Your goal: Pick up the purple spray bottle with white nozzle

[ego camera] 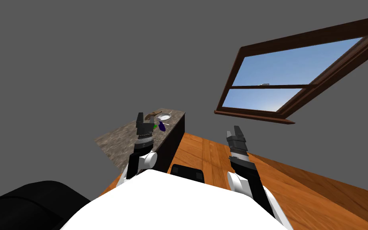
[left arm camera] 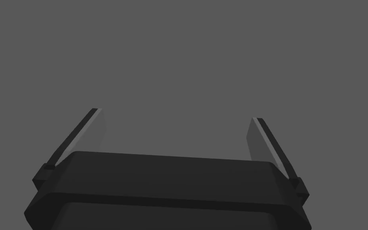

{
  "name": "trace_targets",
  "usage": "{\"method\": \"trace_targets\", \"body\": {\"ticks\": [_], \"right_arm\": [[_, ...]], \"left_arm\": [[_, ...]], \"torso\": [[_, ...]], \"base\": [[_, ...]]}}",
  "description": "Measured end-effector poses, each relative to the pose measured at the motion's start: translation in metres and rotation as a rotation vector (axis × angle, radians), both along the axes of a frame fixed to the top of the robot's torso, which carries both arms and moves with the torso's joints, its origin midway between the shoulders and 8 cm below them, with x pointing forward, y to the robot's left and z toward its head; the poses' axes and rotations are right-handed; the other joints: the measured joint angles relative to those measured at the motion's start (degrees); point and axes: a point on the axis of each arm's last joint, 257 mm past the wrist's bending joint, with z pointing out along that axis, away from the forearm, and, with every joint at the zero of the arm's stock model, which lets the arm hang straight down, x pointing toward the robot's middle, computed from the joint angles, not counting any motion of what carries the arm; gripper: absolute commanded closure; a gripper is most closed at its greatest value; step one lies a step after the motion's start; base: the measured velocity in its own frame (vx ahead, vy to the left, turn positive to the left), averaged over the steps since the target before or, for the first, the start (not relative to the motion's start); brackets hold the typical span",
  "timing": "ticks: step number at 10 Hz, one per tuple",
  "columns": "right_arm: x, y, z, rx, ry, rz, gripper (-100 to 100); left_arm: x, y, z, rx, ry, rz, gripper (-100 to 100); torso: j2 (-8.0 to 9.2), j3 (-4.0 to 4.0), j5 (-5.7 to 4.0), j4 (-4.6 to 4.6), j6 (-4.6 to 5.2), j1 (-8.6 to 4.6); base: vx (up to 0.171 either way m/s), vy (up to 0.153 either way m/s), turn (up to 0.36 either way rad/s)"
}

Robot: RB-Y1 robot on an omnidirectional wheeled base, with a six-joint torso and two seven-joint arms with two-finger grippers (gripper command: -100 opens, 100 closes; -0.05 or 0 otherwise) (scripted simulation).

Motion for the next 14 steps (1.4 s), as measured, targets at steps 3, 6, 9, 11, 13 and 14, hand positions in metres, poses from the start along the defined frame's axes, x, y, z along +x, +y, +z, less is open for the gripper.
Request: {"method": "trace_targets", "body": {"ticks": [3,6,9,11,13,14], "right_arm": [[0.000,0.000,0.000,0.000,0.000,0.000,0],[0.000,0.000,0.000,0.000,0.000,0.000,0],[0.000,0.000,0.000,0.000,0.000,0.000,0],[0.000,0.000,0.000,0.000,0.000,0.000,0],[0.000,0.000,0.000,0.000,0.000,0.000,0],[0.000,0.000,0.000,0.000,0.000,0.000,0]], "left_arm": [[0.004,0.004,-0.009,0.015,0.026,-0.045,-100],[0.004,0.022,-0.027,-0.030,0.062,-0.091,-100],[0.003,0.043,-0.042,-0.101,0.083,-0.114,-100],[0.001,0.062,-0.056,-0.159,0.093,-0.122,-100],[-0.003,0.076,-0.066,-0.212,0.099,-0.126,-100],[-0.006,0.084,-0.071,-0.244,0.103,-0.124,-100]], "torso": [[-0.19,-0.11,-0.03,-0.04,0.00,-0.15],[-0.36,-0.21,-0.06,-0.08,0.00,-0.30],[-0.22,-0.13,-0.06,-0.05,0.00,-0.25],[-0.26,-0.15,-0.06,-0.06,-0.01,-0.24],[-0.23,-0.14,-0.06,-0.06,-0.01,-0.21],[-0.25,-0.14,-0.05,-0.06,0.00,-0.21]], "base": [[0.055,-0.046,-0.047],[0.091,-0.076,-0.062],[0.063,-0.069,-0.063],[0.075,-0.062,-0.043],[0.065,-0.052,-0.051],[0.059,-0.045,-0.027]]}}
